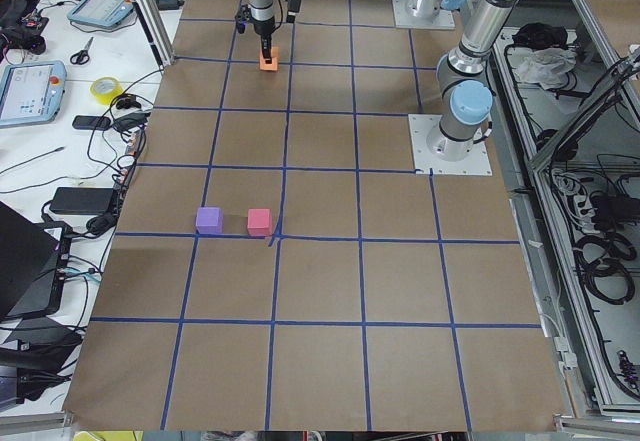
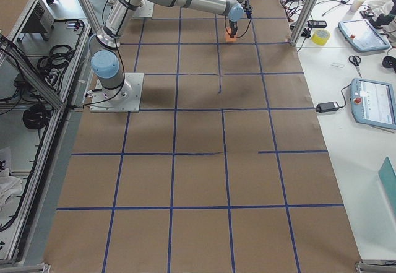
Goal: Arrange blocks in a line
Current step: 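Carry the orange cube with the right gripper to the table centre and release, then raise the right gripper away while the left gripper reaches toward the orange cube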
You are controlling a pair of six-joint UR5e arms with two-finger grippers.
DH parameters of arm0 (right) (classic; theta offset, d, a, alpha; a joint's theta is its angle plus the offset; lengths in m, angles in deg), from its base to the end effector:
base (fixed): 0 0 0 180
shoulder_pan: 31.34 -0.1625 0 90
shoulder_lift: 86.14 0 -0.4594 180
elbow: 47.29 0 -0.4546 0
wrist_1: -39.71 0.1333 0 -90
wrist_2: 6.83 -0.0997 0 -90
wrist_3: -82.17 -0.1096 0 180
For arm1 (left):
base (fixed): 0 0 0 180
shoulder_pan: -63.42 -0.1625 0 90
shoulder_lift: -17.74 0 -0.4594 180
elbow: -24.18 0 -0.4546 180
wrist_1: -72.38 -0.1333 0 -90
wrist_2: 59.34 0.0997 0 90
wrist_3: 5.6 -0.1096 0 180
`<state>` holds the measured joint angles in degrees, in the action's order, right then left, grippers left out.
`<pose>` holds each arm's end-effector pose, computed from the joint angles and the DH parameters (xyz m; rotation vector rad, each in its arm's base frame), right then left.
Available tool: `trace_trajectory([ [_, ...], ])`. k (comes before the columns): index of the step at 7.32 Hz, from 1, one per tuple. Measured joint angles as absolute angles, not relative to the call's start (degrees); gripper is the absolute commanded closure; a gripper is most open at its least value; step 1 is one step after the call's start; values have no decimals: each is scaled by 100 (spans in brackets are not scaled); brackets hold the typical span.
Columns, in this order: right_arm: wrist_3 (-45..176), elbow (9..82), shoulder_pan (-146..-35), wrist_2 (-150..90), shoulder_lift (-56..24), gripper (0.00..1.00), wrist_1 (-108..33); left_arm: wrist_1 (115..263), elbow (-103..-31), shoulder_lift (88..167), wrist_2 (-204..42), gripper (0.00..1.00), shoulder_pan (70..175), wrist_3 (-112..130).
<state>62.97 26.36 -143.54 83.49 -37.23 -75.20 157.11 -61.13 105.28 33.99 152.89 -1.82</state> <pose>0.4307 -0.7043 0.2092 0.0821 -3.1363 0.0075 -0.1218 -0.5534 0.5926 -0.1252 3.0690 -0.3366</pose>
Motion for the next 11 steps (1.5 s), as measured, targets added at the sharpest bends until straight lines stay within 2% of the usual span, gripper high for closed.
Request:
trace_trajectory([
  [1, 6333, 2634, -14392, 8365, -3747, 53, -7519, 15711, -6114, 10528, 3399, 0, 15289, -182],
  [2, 6415, 2647, -14409, 8377, -3767, 32, -7519, 15711, -6115, 10528, 3400, 0, 15289, -182],
  [3, 6520, 2676, -14413, 8386, -3763, 31, -7524, 15711, -6116, 10526, 3398, 0, 15289, -182],
  [4, 6565, 2697, -14413, 8386, -3768, 6, -7527, 15713, -6116, 10522, 3396, 0, 15291, -182],
  [5, 6566, 2705, -14412, 8380, -3772, 0, -7527, 15716, -6116, 10522, 3394, 0, 15292, -182],
  [9, 6819, 2642, -14058, 8316, -3263, 0, -7081, 15709, -6316, 10626, 3342, 0, 15301, -173],
  [11, 7818, 2737, -13261, 8310, -2604, 0, -6069, 15575, -6951, 10816, 3277, 0, 15321, -107],
])
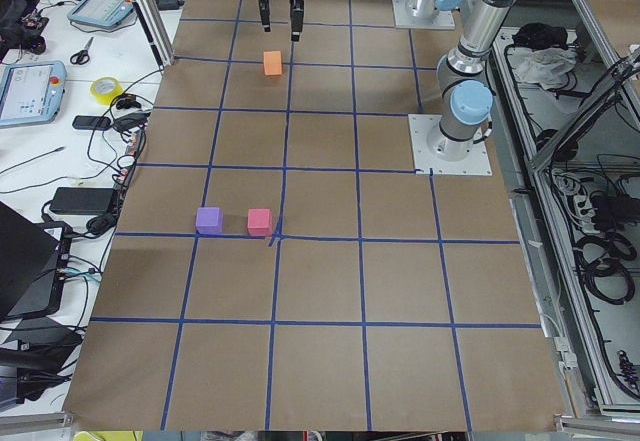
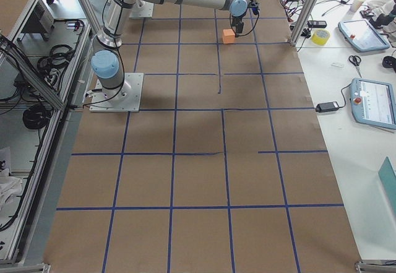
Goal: Arrange blocks in a line
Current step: 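Raise the right gripper away while the left gripper reaches toward the orange cube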
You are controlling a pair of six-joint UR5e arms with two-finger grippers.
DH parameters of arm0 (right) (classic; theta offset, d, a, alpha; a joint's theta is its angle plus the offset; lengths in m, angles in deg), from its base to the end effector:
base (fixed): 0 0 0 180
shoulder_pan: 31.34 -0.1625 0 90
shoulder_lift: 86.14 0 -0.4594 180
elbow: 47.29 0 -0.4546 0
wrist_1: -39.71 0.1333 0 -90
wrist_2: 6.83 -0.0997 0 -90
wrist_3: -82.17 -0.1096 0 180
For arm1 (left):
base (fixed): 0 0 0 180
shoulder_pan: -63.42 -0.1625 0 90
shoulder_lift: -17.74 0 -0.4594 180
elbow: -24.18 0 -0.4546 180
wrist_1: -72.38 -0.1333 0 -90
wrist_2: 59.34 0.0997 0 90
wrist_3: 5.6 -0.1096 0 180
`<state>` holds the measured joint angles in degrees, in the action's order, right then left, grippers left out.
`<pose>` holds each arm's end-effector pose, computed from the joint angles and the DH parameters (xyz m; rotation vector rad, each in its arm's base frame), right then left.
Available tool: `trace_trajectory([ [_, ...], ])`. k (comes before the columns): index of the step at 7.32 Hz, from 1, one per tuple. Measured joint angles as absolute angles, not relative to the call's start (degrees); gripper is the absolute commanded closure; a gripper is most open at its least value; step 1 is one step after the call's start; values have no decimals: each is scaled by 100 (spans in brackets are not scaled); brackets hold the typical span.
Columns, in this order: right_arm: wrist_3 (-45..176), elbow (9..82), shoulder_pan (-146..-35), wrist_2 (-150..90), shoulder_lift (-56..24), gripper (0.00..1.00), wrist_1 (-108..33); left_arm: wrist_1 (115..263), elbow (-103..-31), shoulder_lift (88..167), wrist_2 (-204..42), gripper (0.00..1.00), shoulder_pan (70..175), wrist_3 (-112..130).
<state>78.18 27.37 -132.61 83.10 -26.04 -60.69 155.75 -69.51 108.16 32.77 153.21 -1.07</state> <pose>0.2795 -0.7198 0.3299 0.1987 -3.1248 -0.1130 -0.1272 -0.5617 0.4843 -0.1297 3.1030 -0.0704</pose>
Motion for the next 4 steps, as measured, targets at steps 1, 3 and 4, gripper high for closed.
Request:
trace_trajectory([
  [1, 8273, 2802, -12833, 8330, -2284, 0, -5651, 15435, -7294, 10975, 3112, 0, 15333, -93],
  [3, 9002, 3306, -12147, 8323, -1588, 0, -5253, 14641, -7576, 11492, 2554, 0, 15335, -79],
  [4, 9156, 3630, -11918, 8317, -1275, 0, -5232, 14213, -7553, 11826, 2415, 0, 15353, -33],
])
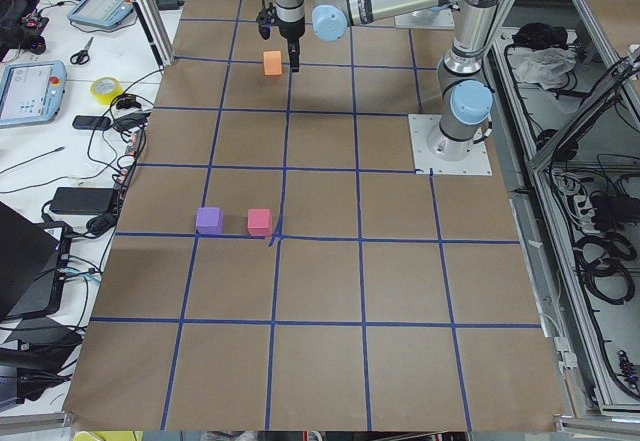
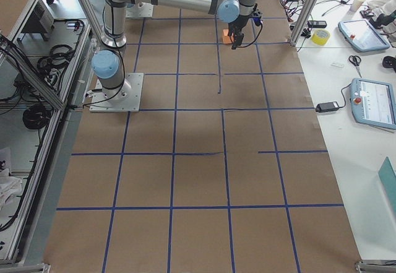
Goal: Arrange blocks in a line
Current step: 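Raise the right gripper away while the left gripper reaches toward the orange cube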
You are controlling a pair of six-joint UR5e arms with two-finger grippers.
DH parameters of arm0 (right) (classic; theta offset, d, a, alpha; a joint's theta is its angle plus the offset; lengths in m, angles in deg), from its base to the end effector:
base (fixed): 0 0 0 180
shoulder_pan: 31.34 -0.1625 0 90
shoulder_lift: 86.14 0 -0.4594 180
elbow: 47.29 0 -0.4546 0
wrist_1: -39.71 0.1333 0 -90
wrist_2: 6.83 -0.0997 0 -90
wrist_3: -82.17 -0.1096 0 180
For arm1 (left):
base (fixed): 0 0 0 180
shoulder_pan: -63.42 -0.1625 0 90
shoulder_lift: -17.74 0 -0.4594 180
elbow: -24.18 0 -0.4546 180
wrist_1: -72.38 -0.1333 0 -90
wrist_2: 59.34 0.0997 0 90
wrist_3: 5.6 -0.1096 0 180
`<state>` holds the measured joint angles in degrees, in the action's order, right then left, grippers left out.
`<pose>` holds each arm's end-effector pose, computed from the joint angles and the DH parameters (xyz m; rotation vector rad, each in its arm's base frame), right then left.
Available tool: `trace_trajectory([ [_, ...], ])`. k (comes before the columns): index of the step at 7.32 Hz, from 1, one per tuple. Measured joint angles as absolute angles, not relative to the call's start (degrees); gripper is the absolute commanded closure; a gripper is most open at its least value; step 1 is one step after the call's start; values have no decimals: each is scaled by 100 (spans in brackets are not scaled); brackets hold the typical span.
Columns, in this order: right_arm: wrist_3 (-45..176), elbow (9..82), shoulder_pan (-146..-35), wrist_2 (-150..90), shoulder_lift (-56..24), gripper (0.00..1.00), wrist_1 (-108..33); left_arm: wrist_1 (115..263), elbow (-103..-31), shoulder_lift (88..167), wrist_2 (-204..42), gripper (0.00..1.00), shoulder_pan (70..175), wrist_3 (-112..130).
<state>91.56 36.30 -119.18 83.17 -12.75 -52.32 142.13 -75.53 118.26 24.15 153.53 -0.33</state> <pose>0.1083 -0.6664 0.3996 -0.1967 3.1132 0.2216 -0.1469 -0.6099 0.3481 0.1363 -3.0250 -0.0076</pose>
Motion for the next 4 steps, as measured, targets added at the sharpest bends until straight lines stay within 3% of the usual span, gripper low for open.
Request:
trace_trajectory([
  [4, 9185, 3911, -11748, 8197, -404, 0, -5202, 13582, -6512, 13198, 2400, 0, 16342, 1315],
])
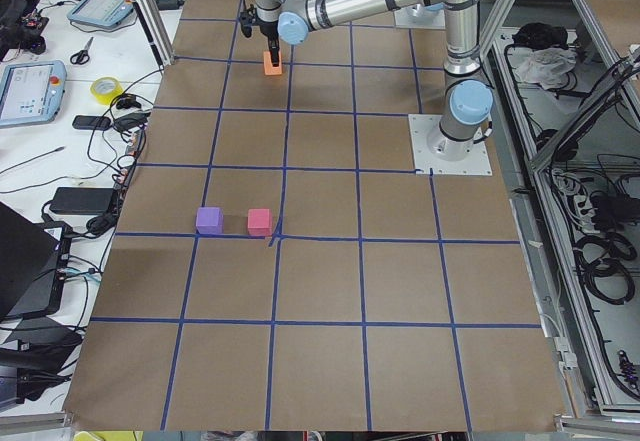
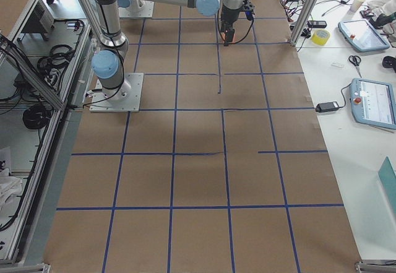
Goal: Arrange blocks in a line
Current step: 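Raise the right gripper away while the left gripper reaches toward the orange cube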
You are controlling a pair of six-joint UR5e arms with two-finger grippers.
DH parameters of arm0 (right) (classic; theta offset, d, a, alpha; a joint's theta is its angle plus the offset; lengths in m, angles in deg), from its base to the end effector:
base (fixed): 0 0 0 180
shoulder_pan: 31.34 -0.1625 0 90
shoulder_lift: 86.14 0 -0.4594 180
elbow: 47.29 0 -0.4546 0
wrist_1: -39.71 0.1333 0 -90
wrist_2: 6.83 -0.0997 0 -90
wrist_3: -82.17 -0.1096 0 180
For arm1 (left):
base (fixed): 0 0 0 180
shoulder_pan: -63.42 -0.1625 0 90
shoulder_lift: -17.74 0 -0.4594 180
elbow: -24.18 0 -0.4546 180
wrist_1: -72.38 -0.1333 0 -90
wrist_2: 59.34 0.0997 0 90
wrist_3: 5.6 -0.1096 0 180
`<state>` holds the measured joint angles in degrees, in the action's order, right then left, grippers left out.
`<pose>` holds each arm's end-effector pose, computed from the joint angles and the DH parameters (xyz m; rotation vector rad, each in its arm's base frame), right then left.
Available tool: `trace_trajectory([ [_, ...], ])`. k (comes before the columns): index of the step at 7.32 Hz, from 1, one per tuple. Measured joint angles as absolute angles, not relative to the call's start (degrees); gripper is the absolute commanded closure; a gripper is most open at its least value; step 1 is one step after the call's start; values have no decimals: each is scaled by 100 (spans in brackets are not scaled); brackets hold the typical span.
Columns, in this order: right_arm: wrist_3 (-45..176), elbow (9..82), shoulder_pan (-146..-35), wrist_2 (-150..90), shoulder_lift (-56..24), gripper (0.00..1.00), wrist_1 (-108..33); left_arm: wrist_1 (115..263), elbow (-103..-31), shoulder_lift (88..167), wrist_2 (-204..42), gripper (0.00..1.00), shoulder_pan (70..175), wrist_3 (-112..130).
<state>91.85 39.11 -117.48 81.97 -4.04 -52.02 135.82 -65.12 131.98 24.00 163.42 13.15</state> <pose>0.0941 -0.6189 0.4695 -0.1574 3.1108 0.0655 -0.2672 -0.6745 0.2964 0.2254 -3.0073 0.0334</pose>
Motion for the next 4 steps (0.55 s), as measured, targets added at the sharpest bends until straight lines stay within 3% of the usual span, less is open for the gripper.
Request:
trace_trajectory([
  [4, 9253, 4028, -11875, 7936, 471, 0, -4805, 12825, -6053, 14126, 2599, 0, 16816, 1886],
])
